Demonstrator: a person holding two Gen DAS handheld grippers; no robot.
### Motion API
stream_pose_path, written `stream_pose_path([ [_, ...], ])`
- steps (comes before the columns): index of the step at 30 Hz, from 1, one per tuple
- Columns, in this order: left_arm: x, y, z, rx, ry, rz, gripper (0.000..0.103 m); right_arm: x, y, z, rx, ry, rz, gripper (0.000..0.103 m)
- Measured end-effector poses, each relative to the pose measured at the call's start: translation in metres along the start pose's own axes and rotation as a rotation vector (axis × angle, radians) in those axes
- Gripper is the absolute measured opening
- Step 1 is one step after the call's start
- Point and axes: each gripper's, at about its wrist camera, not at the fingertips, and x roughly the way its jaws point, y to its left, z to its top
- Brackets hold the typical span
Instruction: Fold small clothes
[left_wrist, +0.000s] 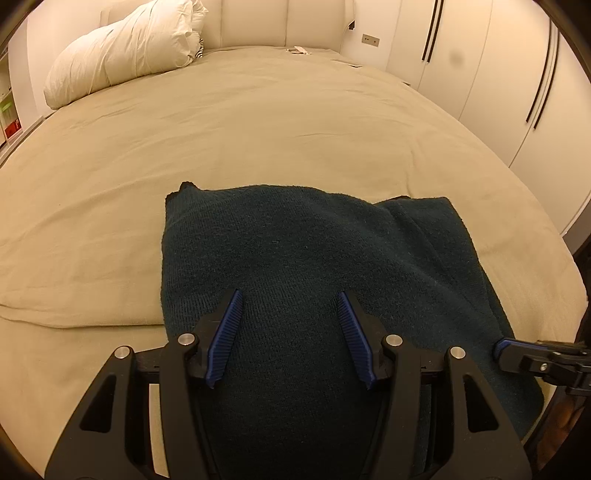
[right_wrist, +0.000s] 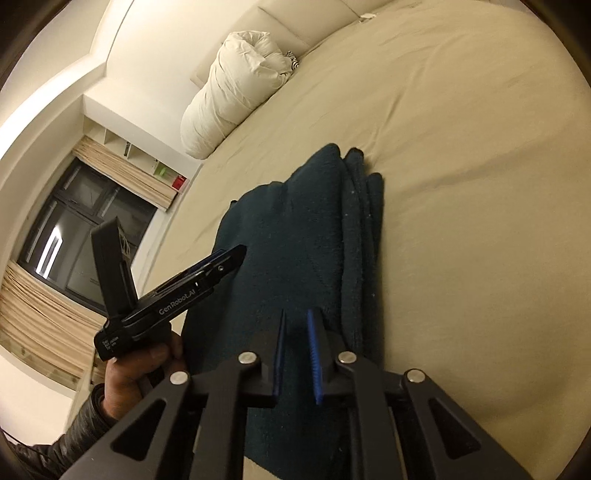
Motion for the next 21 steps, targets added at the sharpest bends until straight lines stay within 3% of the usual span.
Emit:
stream_pose_path([
  [2,-0.002,0.0,-0.001,-0.003,-0.004,0.001,0.054,-0.007,0.013,0.0,-0.035,-0.008,-0.035,0.021],
  [4,-0.008,0.001,-0.001,-0.01,-0.014,0.004,0.054,-0.02,0.029,-0.002,-0.099,-0.038,-0.104,0.041],
  [9,-0.042,0.004,-0.006,-0.059,-0.061,-0.002,0.054,-0.062,0.074,-0.012,-0.268,-0.157,-0.209,0.056],
  [11,-0.076,0.002,-0.013,-0.048,-0.165,0.045,0.054,-0.076,0.093,-0.014,-0.313,-0.224,-0.229,0.066],
  [12,-0.096,-0.001,-0.017,-0.034,-0.234,0.081,0.061,-0.091,0.107,-0.017,-0.344,-0.291,-0.236,0.074],
  [15,-0.164,-0.01,-0.031,0.003,-0.456,0.151,0.099,-0.121,0.135,-0.019,-0.39,-0.462,-0.232,0.103],
  [16,-0.194,-0.014,-0.038,0.011,-0.556,0.182,0.103,-0.133,0.143,-0.024,-0.401,-0.538,-0.235,0.103],
  [19,-0.249,-0.022,-0.054,0.03,-0.729,0.258,0.103,-0.162,0.172,-0.035,-0.451,-0.725,-0.271,0.103],
  [21,-0.277,-0.026,-0.06,0.019,-0.782,0.295,0.103,-0.175,0.19,-0.039,-0.487,-0.803,-0.303,0.103],
])
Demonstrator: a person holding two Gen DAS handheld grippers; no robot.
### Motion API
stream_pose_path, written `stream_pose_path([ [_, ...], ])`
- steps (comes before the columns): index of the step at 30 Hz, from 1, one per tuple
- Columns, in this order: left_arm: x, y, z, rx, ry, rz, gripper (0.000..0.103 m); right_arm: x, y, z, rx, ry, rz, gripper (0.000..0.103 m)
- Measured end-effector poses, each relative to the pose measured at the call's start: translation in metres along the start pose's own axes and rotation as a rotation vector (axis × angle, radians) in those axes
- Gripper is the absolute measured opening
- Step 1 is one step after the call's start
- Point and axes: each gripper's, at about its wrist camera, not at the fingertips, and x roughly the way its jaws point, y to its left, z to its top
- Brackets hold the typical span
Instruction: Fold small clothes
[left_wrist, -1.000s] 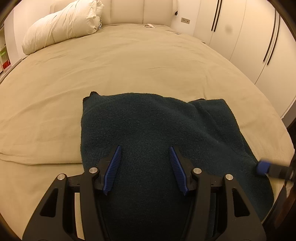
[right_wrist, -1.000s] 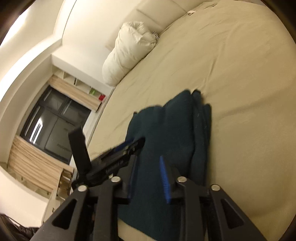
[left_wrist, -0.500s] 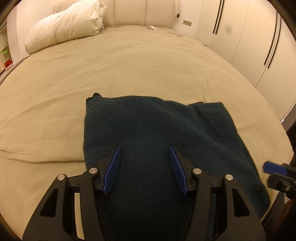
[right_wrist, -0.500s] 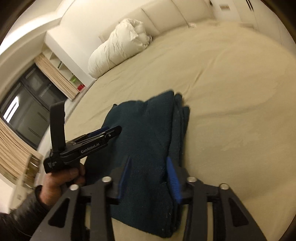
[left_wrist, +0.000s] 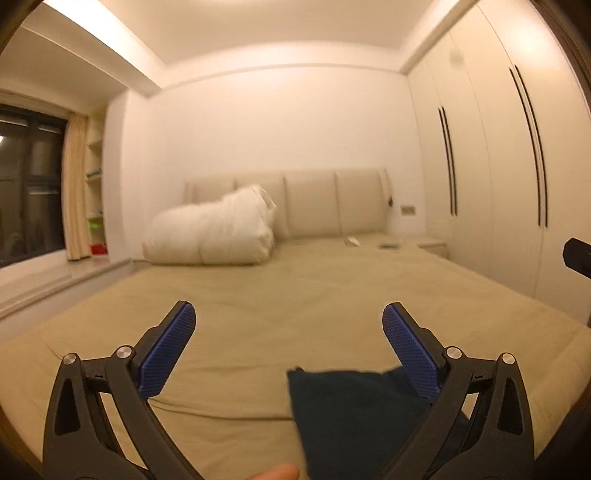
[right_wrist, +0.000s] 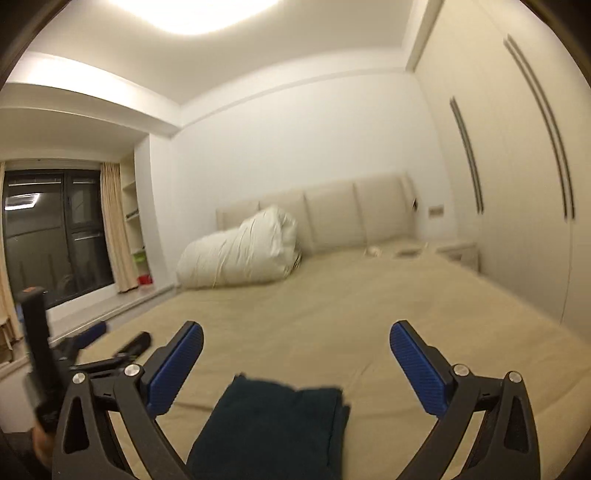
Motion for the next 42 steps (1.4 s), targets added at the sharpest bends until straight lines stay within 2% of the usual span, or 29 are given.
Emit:
stream_pose_path([
  [5,-0.03,0.014,0.026,-0.02,0.011,-0.011,0.103,-0.022,0.011,0.033,0.018,-0.054,-0.011,0.103],
  [8,-0.04,0.016,0.027,-0.016,0.064,0.02,0.103,-0.031,0.015,0.044,0.0,-0.049,0.007,0.103],
  [11,-0.036,0.017,0.018,-0.024,0.132,0.006,0.103,-0.03,0.014,0.039,0.0,-0.014,0.009,0.103],
  [12,-0.029,0.017,0.012,-0.023,0.172,0.006,0.103,-0.023,0.012,0.034,0.005,0.017,0.003,0.103],
  [14,-0.013,0.014,-0.005,-0.022,0.309,0.014,0.103,-0.004,0.005,0.016,0.016,0.111,-0.027,0.103],
  [18,0.014,0.011,-0.046,-0.083,0.535,-0.033,0.103,0.035,-0.01,-0.024,0.042,0.294,-0.106,0.103],
  [20,0.027,0.007,-0.072,-0.109,0.658,-0.054,0.103,0.047,-0.023,-0.043,0.072,0.358,-0.138,0.103],
  [22,0.035,0.002,-0.096,-0.109,0.745,-0.043,0.103,0.058,-0.032,-0.061,0.107,0.447,-0.178,0.103],
  [24,0.037,-0.002,-0.11,-0.101,0.787,-0.04,0.103,0.068,-0.039,-0.081,0.126,0.534,-0.202,0.103],
  [26,0.037,-0.007,-0.121,-0.097,0.814,-0.048,0.103,0.078,-0.042,-0.098,0.13,0.61,-0.216,0.103],
  [30,0.049,-0.009,-0.129,-0.081,0.827,-0.057,0.103,0.081,-0.036,-0.115,0.108,0.68,-0.211,0.103],
  [42,0.063,0.003,-0.123,-0.068,0.814,-0.024,0.103,0.072,-0.024,-0.107,0.068,0.689,-0.202,0.103],
])
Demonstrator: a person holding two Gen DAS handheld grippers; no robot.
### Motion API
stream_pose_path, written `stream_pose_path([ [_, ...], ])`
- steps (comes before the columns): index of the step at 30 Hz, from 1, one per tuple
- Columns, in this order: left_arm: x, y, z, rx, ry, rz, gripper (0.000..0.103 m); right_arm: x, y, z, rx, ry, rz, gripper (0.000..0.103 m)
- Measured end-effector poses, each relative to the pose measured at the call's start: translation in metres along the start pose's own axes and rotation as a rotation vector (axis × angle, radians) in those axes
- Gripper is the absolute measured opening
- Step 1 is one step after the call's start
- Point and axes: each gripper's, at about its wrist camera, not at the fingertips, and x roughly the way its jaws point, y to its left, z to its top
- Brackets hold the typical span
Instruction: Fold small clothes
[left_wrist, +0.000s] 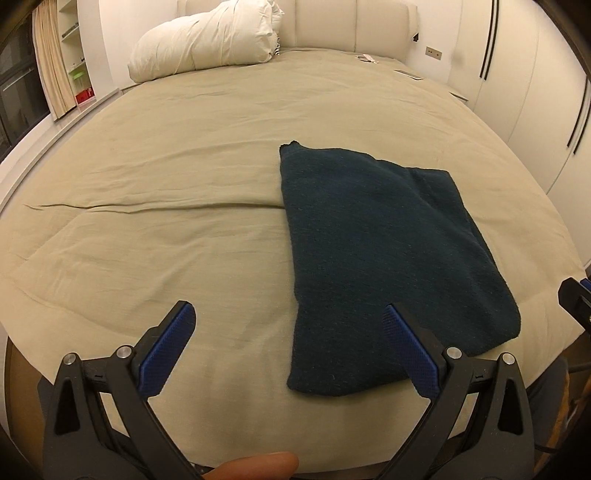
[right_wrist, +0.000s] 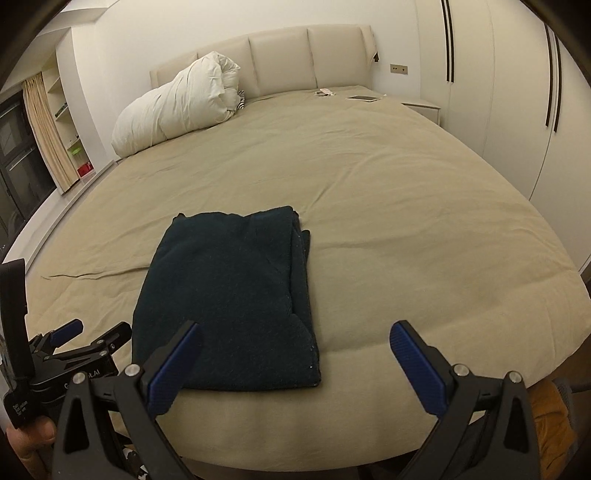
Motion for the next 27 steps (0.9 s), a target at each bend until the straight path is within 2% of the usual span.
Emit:
stream_pose_path([
  [27,0.0089,0.0015,-0.0007,-0.022,0.014,0.015,0.103,0.0013,-0.001,-0.001,-0.001,0.007,0.005,0.103],
])
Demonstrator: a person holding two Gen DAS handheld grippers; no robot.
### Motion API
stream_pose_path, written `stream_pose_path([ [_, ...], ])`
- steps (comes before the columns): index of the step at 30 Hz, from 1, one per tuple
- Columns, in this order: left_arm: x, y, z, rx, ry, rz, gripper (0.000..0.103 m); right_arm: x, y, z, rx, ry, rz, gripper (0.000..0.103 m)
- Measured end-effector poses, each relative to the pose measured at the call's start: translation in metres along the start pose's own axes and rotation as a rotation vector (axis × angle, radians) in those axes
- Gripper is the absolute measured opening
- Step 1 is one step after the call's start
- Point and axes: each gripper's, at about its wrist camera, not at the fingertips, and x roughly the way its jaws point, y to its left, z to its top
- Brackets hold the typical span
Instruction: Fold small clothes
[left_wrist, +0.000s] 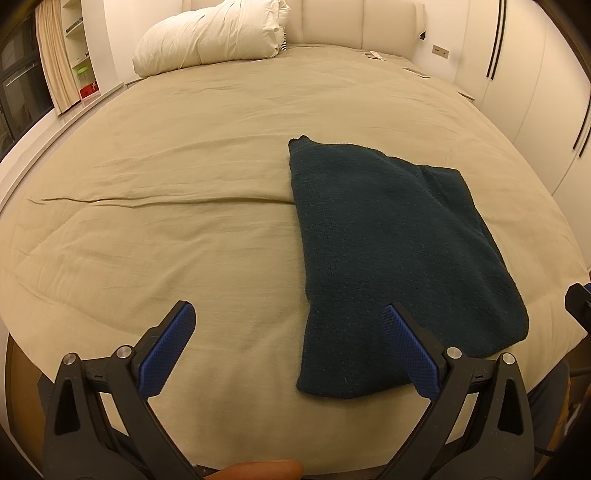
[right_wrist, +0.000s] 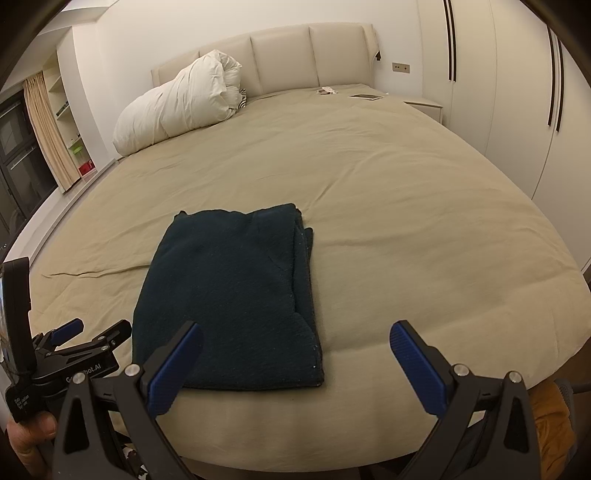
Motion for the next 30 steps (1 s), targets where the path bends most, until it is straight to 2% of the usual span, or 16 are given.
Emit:
stream_pose_path([
  [30,0.0024,0.0027,-0.0012,-0.005,0.01,0.004,0.103,0.0055,0.0052,-0.0005,-0.013,0.008,0.01,0.103],
])
